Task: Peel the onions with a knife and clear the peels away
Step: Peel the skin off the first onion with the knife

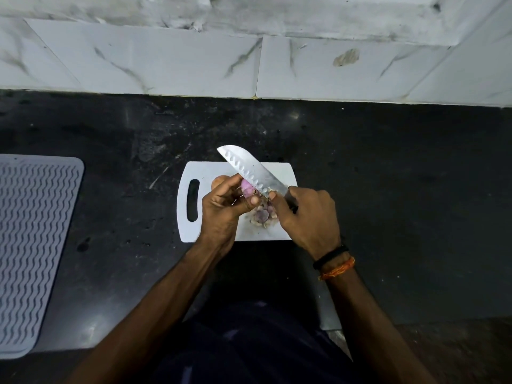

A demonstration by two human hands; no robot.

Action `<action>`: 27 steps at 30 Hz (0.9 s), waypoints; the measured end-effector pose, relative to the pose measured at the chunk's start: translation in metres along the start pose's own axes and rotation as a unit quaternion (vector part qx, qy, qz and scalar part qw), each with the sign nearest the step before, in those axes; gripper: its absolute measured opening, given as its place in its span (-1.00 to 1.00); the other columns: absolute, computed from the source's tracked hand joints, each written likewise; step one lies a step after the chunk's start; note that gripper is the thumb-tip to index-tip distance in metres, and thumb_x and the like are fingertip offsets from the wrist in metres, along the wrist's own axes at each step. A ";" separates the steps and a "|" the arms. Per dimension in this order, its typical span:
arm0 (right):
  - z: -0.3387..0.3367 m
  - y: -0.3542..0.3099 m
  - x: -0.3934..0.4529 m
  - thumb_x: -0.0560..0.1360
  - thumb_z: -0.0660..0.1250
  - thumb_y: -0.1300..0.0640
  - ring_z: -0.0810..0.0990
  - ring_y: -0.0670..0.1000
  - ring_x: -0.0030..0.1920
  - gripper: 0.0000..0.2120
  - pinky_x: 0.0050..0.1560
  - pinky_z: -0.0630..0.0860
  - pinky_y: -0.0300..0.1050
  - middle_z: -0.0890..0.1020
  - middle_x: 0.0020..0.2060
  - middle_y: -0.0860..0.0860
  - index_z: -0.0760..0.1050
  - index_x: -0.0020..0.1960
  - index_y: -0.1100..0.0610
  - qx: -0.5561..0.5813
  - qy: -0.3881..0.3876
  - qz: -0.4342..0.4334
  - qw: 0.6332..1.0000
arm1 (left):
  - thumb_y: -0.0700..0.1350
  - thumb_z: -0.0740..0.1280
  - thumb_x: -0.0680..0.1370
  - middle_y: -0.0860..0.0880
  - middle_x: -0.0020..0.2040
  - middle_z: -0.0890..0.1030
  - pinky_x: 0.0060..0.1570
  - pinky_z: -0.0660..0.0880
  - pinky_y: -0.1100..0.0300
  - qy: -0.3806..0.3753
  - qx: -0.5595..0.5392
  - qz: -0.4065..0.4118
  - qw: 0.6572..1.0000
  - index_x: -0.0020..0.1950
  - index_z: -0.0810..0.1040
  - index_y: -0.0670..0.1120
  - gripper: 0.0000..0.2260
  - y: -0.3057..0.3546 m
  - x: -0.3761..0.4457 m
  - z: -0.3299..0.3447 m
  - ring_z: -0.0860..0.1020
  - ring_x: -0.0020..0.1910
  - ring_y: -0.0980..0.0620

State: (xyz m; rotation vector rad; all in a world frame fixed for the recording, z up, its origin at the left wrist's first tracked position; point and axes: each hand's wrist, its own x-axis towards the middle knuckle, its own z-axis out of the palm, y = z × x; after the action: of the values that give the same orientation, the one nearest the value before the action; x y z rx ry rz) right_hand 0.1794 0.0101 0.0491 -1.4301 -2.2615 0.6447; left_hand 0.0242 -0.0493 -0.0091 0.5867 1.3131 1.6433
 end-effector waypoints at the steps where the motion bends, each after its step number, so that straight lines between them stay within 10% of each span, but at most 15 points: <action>1: 0.000 0.001 0.000 0.53 0.28 -0.20 0.30 -0.15 -0.49 -0.60 -0.31 0.21 -0.24 0.51 -0.50 -0.09 0.51 -0.31 0.08 -0.009 -0.008 -0.004 1.000 | -0.17 0.59 0.32 -0.47 0.21 0.45 0.14 0.57 -0.07 -0.003 0.001 0.001 1.000 0.25 0.63 -0.19 -0.49 0.000 0.000 0.000 0.60 0.13 -0.27; 14: -0.005 -0.001 0.003 0.55 0.30 -0.17 0.32 -0.15 -0.53 -0.54 -0.39 0.14 -0.27 0.28 -0.57 -0.20 0.20 -0.44 -0.09 0.029 0.006 0.014 0.999 | -0.40 0.45 0.47 -0.40 0.28 0.46 0.31 0.48 -0.14 -0.016 -0.024 -0.023 0.999 0.38 0.51 -0.28 -0.52 -0.001 -0.002 0.001 0.55 0.29 -0.28; 22: 0.006 -0.005 -0.009 0.53 0.11 -0.30 0.44 -0.03 -0.47 -0.49 -0.35 0.33 -0.15 0.55 -0.45 -0.06 0.49 -0.30 0.09 -0.023 0.000 -0.009 1.000 | -0.12 0.60 0.35 -0.49 0.25 0.45 0.26 0.45 -0.39 -0.004 -0.041 -0.038 0.998 0.19 0.65 -0.17 -0.57 0.000 -0.003 0.004 0.56 0.21 -0.38; 27: -0.003 -0.006 -0.006 0.57 0.30 -0.13 0.35 -0.19 -0.55 -0.61 -0.43 0.14 -0.41 0.29 -0.57 -0.22 0.27 -0.36 -0.08 0.032 0.043 -0.004 0.999 | 0.00 0.66 0.30 -0.49 0.29 0.42 0.28 0.45 -0.37 -0.008 -0.033 -0.045 0.998 0.26 0.63 -0.15 -0.41 -0.001 -0.001 0.002 0.51 0.26 -0.45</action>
State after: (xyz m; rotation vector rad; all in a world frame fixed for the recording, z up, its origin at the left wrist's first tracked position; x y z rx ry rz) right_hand 0.1792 0.0028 0.0546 -1.3914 -2.1611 0.6351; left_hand 0.0267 -0.0493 -0.0087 0.4939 1.2514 1.5987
